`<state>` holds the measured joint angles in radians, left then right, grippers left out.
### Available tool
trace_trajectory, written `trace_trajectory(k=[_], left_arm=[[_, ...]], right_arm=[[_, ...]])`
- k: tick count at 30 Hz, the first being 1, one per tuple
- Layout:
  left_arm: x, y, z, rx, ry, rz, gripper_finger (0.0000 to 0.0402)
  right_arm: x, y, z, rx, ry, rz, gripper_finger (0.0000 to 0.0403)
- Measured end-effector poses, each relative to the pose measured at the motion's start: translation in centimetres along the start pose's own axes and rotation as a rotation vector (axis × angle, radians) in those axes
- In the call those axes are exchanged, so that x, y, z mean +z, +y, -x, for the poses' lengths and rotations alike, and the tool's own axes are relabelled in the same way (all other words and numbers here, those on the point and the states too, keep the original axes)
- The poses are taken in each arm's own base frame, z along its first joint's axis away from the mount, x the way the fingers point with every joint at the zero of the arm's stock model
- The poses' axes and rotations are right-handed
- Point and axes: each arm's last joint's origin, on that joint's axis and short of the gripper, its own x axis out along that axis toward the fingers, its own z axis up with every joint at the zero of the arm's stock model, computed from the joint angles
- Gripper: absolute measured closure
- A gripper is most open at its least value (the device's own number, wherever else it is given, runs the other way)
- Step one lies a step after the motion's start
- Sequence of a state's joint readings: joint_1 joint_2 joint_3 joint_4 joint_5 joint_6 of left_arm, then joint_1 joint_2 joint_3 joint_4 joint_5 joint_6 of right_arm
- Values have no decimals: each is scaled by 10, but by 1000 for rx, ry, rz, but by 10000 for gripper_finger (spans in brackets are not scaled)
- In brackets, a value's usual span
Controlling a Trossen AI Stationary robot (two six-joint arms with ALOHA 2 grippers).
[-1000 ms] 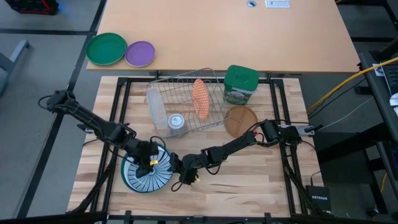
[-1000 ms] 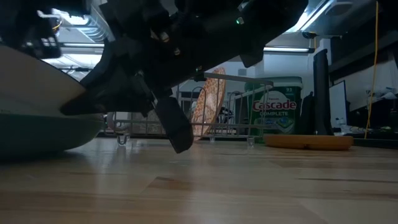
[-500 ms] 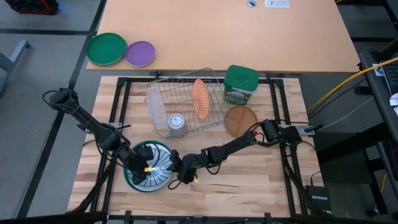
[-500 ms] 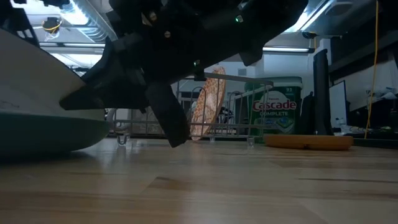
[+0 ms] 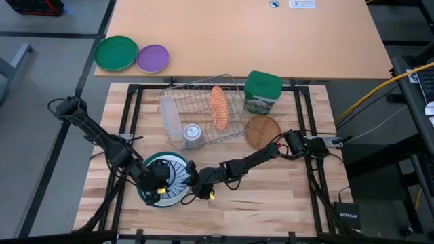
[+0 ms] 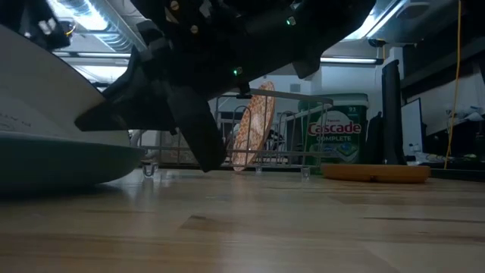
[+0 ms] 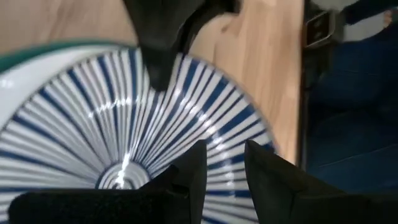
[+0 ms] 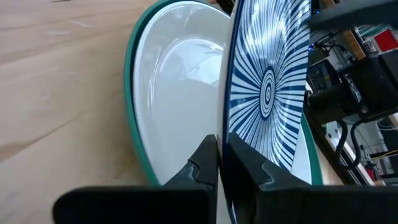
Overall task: Sort dishes
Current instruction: Put the blue and white plate in the dish rack
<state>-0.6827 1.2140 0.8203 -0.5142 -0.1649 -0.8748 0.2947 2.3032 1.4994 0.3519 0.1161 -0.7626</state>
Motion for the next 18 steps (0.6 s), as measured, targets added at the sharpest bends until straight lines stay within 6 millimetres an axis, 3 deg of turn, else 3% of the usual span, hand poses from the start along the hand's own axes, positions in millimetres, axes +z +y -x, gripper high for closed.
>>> trace_trajectory(k=[6, 10, 18], left_arm=[[12, -15, 13, -55, -47, -90, 304], [5, -20, 15, -70, -25, -110, 304], [-5, -25, 17, -102, 64, 93, 304]], right_arm=[[0, 0, 0, 1, 1, -1, 384], [0, 0, 0, 1, 1, -24, 384], [0, 0, 0, 1, 2, -27, 384]])
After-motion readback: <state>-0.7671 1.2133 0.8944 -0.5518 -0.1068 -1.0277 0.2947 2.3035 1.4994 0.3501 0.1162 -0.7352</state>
